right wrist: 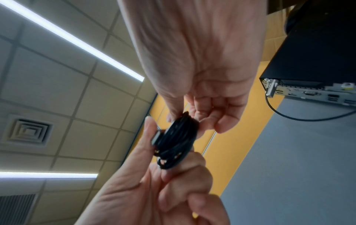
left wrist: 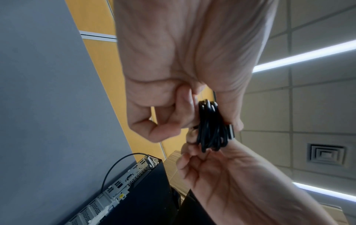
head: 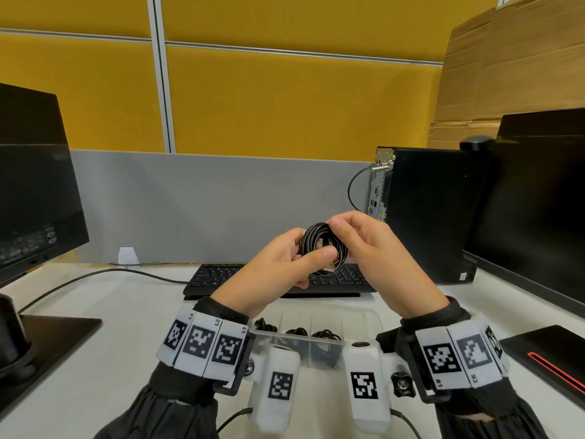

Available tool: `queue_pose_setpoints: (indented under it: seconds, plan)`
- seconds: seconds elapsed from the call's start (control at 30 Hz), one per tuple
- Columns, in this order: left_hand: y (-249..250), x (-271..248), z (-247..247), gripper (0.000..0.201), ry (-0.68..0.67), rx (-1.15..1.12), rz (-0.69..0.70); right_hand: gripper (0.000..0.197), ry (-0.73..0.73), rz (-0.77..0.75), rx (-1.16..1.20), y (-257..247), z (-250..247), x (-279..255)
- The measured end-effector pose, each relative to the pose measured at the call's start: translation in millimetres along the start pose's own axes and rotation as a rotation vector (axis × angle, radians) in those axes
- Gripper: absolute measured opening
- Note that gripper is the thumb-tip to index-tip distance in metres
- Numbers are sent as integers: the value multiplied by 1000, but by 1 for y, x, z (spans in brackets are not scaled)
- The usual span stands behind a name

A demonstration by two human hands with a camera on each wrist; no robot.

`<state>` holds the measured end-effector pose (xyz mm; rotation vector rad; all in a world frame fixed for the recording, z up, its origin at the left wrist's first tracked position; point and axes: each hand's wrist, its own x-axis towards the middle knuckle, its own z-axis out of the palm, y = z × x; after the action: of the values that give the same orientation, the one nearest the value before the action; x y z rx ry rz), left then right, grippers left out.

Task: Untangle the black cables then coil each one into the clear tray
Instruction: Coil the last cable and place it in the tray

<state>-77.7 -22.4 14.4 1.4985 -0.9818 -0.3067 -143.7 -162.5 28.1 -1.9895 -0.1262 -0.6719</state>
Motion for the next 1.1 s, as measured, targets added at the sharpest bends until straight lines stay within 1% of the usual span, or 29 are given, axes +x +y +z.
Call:
queue_pose_setpoints:
  seconds: [0.07, 0.17, 0.23, 0.33, 0.4, 0.47, 0.53, 0.63, 0.67, 0.73, 0.8, 0.87, 0.93, 1.03, 1.1]
  plan:
    - [-1, 1, -1, 52, 7, -57, -7, 30, 2, 27, 70, 2, 1, 1]
    - [-1, 1, -3, 48, -9, -48, -1, 33, -32, 71, 146, 2, 1, 1]
    - [-2, 0, -3, 46, -13, -36, 15, 37, -67, 87, 156, 2, -1, 1]
    - [-1, 0, -2, 44, 22, -2, 25, 42, -101, 106, 175, 1, -1, 0]
    - [-1, 1, -1, 43, 49, 35, 27, 42, -119, 112, 169, 0, 0, 0]
    - [0, 1, 0, 37, 70, 61, 26, 40, -129, 108, 184, -2, 2, -1]
    - [2, 0, 1, 35, 81, 47, 7, 40, -137, 90, 187, -4, 2, -3]
    - [7, -2, 3, 45, 68, -55, -54, 41, -140, 44, 135, -5, 4, -3]
    - [8, -2, 2, 48, 68, -45, -68, 40, -145, 34, 124, -5, 5, -4]
    - [5, -1, -1, 50, 81, 63, -83, 35, -174, 30, 99, -5, 6, -5]
    - [0, -1, -3, 52, 88, 173, -89, 30, -190, 17, 10, -6, 6, -5]
    - [-2, -2, -3, 42, 47, 214, -61, 27, -193, -21, -122, -8, 7, -5]
    - [-1, -3, -1, 32, 32, 211, -9, 27, -192, -32, -163, -8, 7, -5]
    - [0, -1, 6, 28, 30, 91, 81, 26, -184, -36, -150, -13, 3, -6]
    - [1, 1, 13, 28, 45, 4, 124, 25, -172, -69, -250, -15, -4, -7]
